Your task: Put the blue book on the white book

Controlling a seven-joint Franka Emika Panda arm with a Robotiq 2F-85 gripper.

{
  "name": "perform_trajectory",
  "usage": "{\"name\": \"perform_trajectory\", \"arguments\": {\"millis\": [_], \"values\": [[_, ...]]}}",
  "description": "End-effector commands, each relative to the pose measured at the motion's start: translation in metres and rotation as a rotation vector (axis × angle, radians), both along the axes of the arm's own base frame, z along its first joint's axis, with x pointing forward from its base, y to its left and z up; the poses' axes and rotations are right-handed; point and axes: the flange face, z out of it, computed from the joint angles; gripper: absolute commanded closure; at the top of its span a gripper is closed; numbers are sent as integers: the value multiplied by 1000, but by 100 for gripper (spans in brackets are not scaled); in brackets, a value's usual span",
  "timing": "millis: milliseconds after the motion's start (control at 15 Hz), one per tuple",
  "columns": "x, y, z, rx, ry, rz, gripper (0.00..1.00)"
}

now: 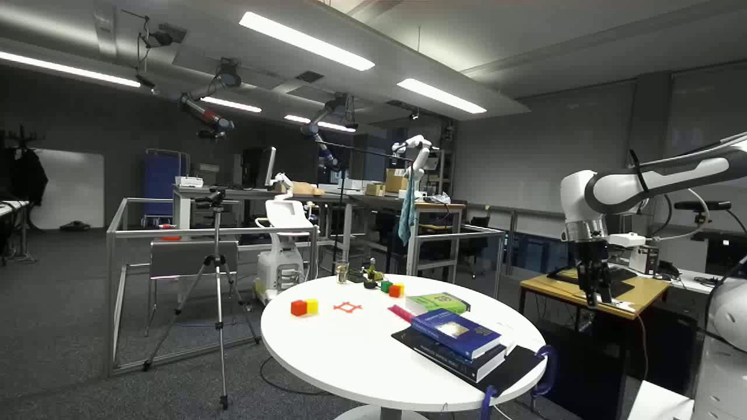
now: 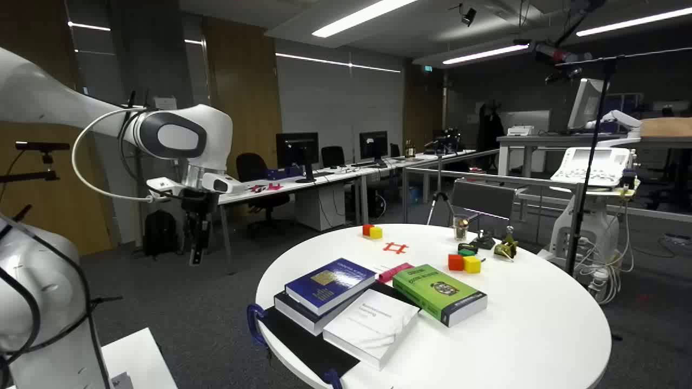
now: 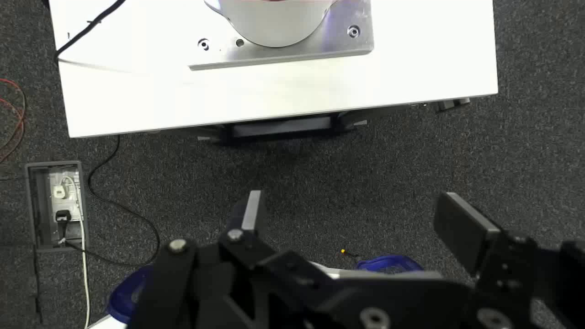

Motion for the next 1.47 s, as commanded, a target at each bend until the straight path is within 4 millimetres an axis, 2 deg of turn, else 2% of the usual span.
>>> {"name": "perform_trajectory", "arguments": {"millis": [0, 400, 800, 1400], "values": [[0, 0, 1, 0, 1, 0, 0], [0, 0, 1, 0, 1, 0, 0], [13, 15, 0, 38, -46, -229, 0], [73, 50, -19, 73, -281, -672, 0]]}}
